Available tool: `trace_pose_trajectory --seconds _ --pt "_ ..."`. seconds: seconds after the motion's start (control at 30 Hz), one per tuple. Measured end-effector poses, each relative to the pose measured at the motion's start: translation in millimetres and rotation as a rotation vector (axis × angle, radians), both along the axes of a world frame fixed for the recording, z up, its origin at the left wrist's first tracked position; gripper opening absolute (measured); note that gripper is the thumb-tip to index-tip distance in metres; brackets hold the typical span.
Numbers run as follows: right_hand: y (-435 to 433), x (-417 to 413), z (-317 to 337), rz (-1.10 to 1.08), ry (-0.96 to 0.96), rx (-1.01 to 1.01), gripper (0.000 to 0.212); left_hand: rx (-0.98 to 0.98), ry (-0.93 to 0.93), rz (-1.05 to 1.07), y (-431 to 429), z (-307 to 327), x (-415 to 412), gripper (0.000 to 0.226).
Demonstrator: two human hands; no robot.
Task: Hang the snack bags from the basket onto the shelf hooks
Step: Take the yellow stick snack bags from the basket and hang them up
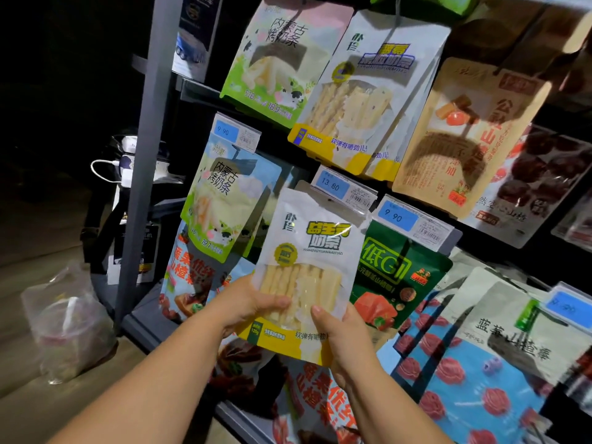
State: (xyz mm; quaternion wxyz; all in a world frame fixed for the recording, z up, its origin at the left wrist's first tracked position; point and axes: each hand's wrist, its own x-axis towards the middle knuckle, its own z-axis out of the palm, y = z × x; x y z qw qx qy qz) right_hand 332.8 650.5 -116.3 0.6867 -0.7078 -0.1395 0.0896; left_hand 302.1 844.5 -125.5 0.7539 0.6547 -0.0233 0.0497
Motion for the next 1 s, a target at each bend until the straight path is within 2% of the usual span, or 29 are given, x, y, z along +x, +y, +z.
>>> trace_pose_trajectory --seconds 0.13,0.3,0.43,0.53,0.73,0.83,0.93,1.0 --pt "2 4 0 -0.049 -0.054 -0.021 0.054 0.069 -0.006 0.01 1 4 10 0.074" --pt "3 12 1 -0.081 -0.014 0.022 0.046 0.087 -0.006 0.027 0 5 19 0.07" --pt "5 18 1 -0.118 -0.002 0.023 0.028 0.087 0.013 0.063 -1 3 24 0.078" --pt "10 21 0 -0.148 -0.005 -0.006 0.031 0.085 0.055 0.179 -2 2 28 0.062" --pt "21 32 -3 -0.22 -0.03 -0.177 0.016 0.065 0.07 0.338 -6 0 36 0.046" --pt "25 31 -2 -0.186 -0.013 -0.291 0.011 0.112 0.085 0.482 -10 2 37 0.042" --pt "24 27 -5 -0.135 -0.051 -0.493 0.025 0.17 0.111 0.571 -15 1 38 0.046" --pt "22 23 -6 -0.158 -0.066 -0.558 0.027 0.246 0.126 0.597 -17 1 38 0.056"
